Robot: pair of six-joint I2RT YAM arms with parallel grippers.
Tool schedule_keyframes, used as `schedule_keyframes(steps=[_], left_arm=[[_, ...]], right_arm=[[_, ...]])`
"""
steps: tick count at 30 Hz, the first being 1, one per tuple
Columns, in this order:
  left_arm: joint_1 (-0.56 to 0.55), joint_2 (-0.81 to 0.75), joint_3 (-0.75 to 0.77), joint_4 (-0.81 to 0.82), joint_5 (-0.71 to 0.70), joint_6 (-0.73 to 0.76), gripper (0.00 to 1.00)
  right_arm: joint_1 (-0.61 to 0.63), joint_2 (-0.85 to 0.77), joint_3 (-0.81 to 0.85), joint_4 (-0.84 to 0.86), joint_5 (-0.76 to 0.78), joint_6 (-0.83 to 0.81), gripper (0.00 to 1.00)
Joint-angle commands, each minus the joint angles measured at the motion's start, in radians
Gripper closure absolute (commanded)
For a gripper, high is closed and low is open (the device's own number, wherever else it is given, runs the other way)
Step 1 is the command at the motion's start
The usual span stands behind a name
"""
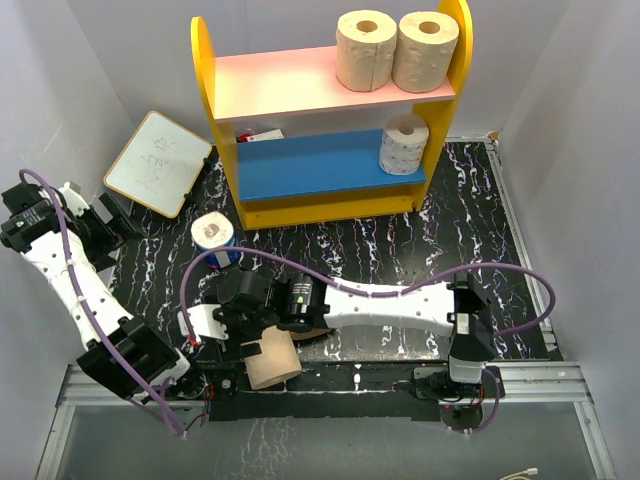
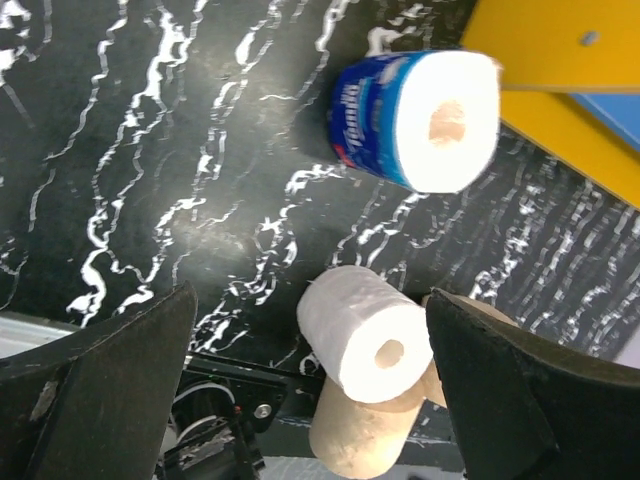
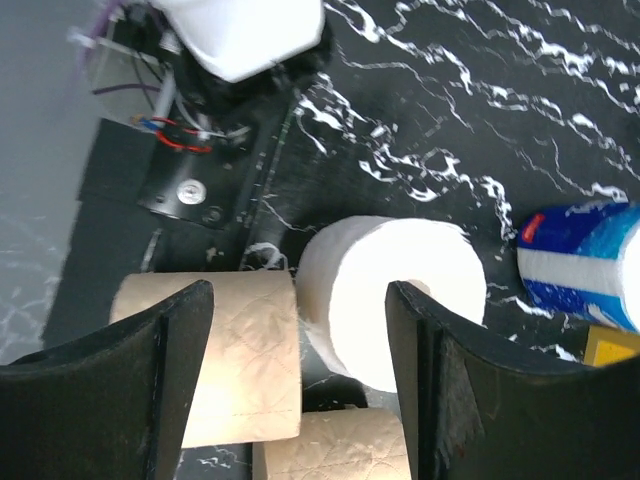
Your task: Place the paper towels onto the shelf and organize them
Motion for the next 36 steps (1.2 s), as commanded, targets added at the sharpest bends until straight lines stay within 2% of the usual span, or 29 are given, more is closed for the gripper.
schedule_keyframes(steps=[1,5,24,26,36], left_arm=[[0.015,-0.037,0.061,-0.054,0.166,0.017,0.02],[0.014,-0.049,0.029,-0.046,0.174,-0.003,0.02],[0.018,-0.074,-0.028,-0.029,0.186,-0.015,0.02],[0.019,-0.074,-0.027,-0.029,0.188,-0.014,0.02],[0.018,-0.072,-0.030,-0.029,0.210,-0.008,0.02]], right_arm=[[-0.014,0.020,-0.031,0.179,0.144,0.060,0.34],[-0.015,0.047,-0.061,0.248,0.262,0.052,0.34],[0.035,0.167,-0.102,0.279,0.332,0.019,0.35],[0.043,0.175,-0.106,0.297,0.368,0.010,0.38],[0.047,0.230,-0.127,0.375,0.580,-0.047,0.67]])
